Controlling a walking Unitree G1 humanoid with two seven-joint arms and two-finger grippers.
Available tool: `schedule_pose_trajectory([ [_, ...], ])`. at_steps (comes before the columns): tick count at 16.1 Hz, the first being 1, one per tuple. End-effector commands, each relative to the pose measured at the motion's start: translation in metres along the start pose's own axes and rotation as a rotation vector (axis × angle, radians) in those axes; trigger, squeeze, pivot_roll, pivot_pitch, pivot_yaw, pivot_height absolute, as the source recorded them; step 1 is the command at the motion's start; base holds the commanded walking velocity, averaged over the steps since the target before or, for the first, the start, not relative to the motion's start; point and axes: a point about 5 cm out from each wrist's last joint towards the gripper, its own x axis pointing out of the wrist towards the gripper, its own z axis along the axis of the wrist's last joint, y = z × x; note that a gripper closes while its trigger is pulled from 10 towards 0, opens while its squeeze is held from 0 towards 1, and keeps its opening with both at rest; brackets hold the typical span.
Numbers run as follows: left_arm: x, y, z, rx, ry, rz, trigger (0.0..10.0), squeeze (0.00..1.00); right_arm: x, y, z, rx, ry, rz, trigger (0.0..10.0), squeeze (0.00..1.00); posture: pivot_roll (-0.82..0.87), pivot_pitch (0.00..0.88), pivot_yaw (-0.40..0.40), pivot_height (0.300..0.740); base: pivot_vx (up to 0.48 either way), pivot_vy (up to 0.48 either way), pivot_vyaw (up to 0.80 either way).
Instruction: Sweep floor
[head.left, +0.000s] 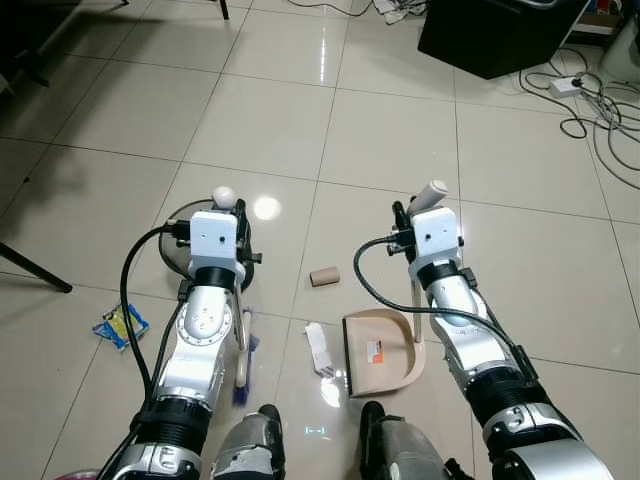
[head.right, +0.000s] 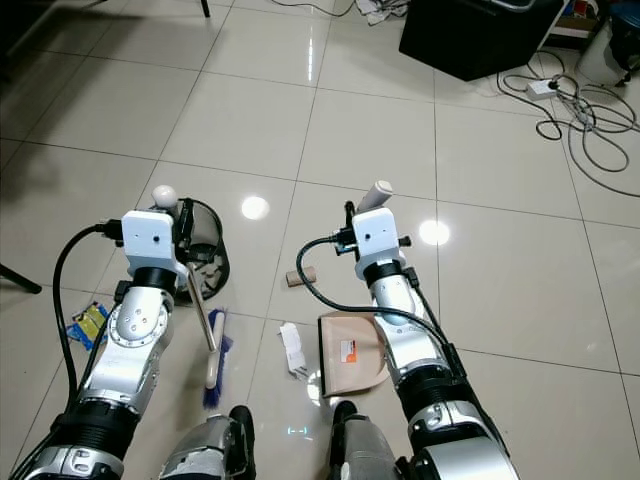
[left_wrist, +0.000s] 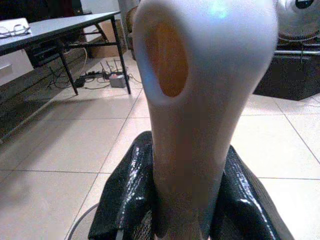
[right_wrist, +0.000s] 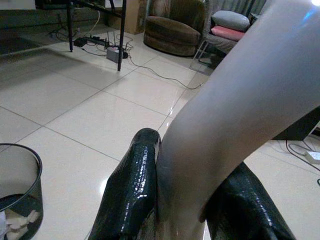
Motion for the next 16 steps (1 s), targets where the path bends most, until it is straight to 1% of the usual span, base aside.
schedule_pose_trajectory([
  [1, -0.006, 0.003, -0.011, 0.013, 0.051, 0.019, 10.0, 0.0, 0.001, -0.001, 0.003, -0.008, -0.022, -0.002, 10.0, 0.0, 0.09, 0.31, -0.001, 0.74, 0.0, 0.0, 0.0],
  [7, -0.006, 0.003, -0.011, 0.013, 0.051, 0.019, 10.0, 0.0, 0.001, -0.001, 0.003, -0.008, -0.022, -0.002, 10.0, 0.0, 0.09, 0.31, -0.001, 0.74, 0.0, 0.0, 0.0],
  [8, -0.007, -0.029, -0.009, -0.161, 0.05, -0.049, 10.0, 0.0, -0.007, 0.029, 0.004, -0.037, -0.08, 0.012, 10.0, 0.0, 0.04, 0.351, 0.035, 0.74, 0.0, 0.0, 0.0],
  [9, -0.01, -0.061, -0.002, -0.339, 0.047, -0.146, 10.0, 0.0, -0.015, 0.049, 0.008, -0.033, -0.119, -0.022, 10.0, 0.0, 0.04, 0.341, 0.037, 0.74, 0.0, 0.0, 0.0],
  [10, -0.011, -0.063, -0.001, -0.357, 0.044, -0.163, 10.0, 0.0, -0.016, 0.049, 0.008, -0.028, -0.121, -0.042, 10.0, 0.0, 0.03, 0.334, 0.036, 0.74, 0.0, 0.0, 0.0],
  [11, -0.011, -0.06, -0.002, -0.35, 0.044, -0.158, 10.0, 0.0, -0.015, 0.047, 0.008, -0.025, -0.12, -0.046, 10.0, 0.0, 0.03, 0.332, 0.035, 0.74, 0.0, 0.0, 0.0],
  [12, -0.009, -0.051, -0.004, -0.328, 0.043, -0.138, 10.0, 0.0, -0.014, 0.04, 0.007, -0.024, -0.117, -0.052, 10.0, 0.0, 0.03, 0.328, 0.028, 0.74, 0.0, 0.0, 0.0],
  [14, -0.008, -0.045, -0.006, -0.314, 0.043, -0.12, 10.0, 0.0, -0.013, 0.037, 0.006, -0.029, -0.115, -0.052, 10.0, 0.0, 0.03, 0.328, 0.021, 0.74, 0.0, 0.0, 0.0],
  [16, -0.009, -0.042, -0.008, -0.315, 0.044, -0.112, 10.0, 0.0, -0.013, 0.036, 0.006, -0.043, -0.121, -0.065, 10.0, 0.0, 0.02, 0.326, 0.018, 0.74, 0.0, 0.0, 0.0],
])
